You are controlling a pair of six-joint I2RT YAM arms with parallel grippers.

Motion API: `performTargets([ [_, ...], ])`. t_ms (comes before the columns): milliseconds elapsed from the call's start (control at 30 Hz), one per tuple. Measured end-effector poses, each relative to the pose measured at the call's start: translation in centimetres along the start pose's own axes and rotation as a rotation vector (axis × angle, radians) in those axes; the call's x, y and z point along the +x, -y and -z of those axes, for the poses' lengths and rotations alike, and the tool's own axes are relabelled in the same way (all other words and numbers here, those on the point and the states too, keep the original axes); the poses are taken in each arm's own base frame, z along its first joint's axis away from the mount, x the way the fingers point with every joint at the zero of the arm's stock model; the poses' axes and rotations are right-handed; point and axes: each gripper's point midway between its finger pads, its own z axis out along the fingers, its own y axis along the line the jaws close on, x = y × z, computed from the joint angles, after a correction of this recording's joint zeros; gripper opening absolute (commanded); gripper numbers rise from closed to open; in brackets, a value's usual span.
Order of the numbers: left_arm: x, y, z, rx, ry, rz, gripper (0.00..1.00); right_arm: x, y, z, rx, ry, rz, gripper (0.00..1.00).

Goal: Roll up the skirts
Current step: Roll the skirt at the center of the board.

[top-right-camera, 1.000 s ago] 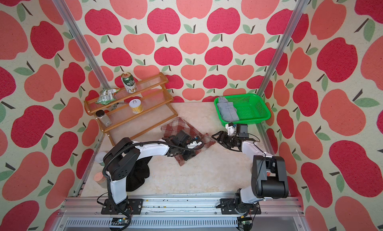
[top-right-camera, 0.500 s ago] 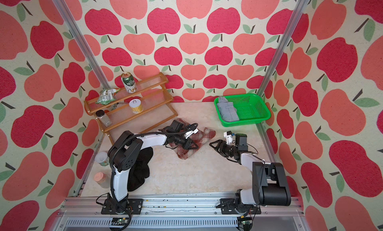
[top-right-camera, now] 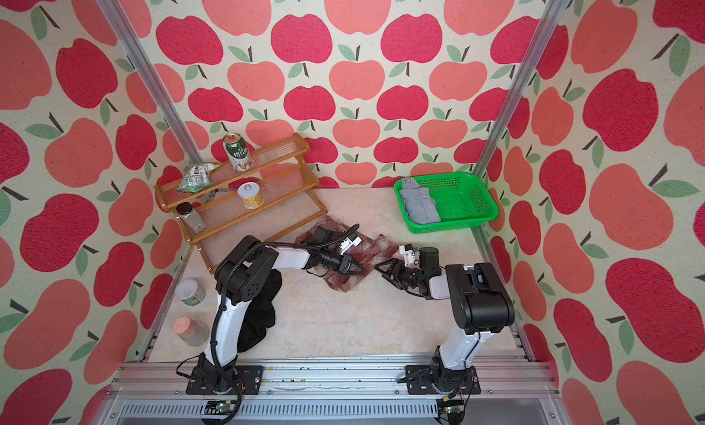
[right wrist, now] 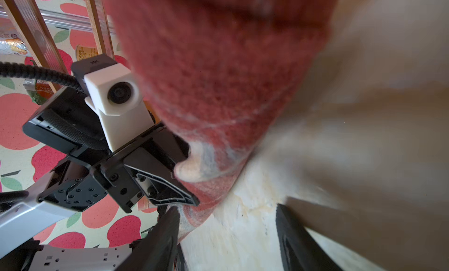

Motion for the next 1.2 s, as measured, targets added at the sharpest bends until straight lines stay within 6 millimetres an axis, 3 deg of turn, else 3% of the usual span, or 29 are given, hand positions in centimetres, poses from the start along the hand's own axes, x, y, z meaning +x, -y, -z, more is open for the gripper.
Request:
performTargets([
  [267, -0.5, 0.0, 0.0, 0.025, 0.02, 0.017, 0.13, -1.2, -0.6, -2.0, -0.03, -0.007, 0.034, 0.63],
  [500, -0.6, 0.0, 0.1, 0.044, 0.029, 0.021, 0.13, -3.0, -0.5, -3.7, -0.077, 0.013, 0.045, 0.54],
  [567, -0.6, 0.0, 0.2, 0.049, 0.033, 0.02, 0.13, -3.4, -0.5, -4.1, -0.094, 0.02, 0.039, 0.47],
  [633, -0.6, -0.1, 0.3, 0.052, 0.036, 0.023, 0.15, -3.6, -0.3, -4.5, -0.096, 0.022, 0.016, 0.23],
  [733, -0.6, -0.2, 0.4, 0.056, 0.037, 0.036, 0.25, -3.7, -0.4, -4.6, -0.101, 0.023, 0.003, 0.11],
  [833, -0.6, -0.2, 0.5, 0.062, 0.035, 0.037, 0.46, -3.8, -0.3, -4.6, -0.093, 0.029, -0.002, 0.01],
  [933, -0.7, 0.5, 0.8, 0.07, 0.028, 0.016, 0.62, -3.7, 0.0, -4.6, -0.057, 0.036, -0.011, 0.0],
  [1067, -1.2, 0.5, 2.1, -0.039, 0.042, -0.023, 0.62, -3.3, 0.0, -4.1, 0.005, 0.028, -0.016, 0.0],
  [1200, -3.2, 1.2, 5.4, -0.33, 0.133, -0.194, 0.65, -3.2, -1.2, -3.6, 0.051, 0.019, 0.003, 0.0],
])
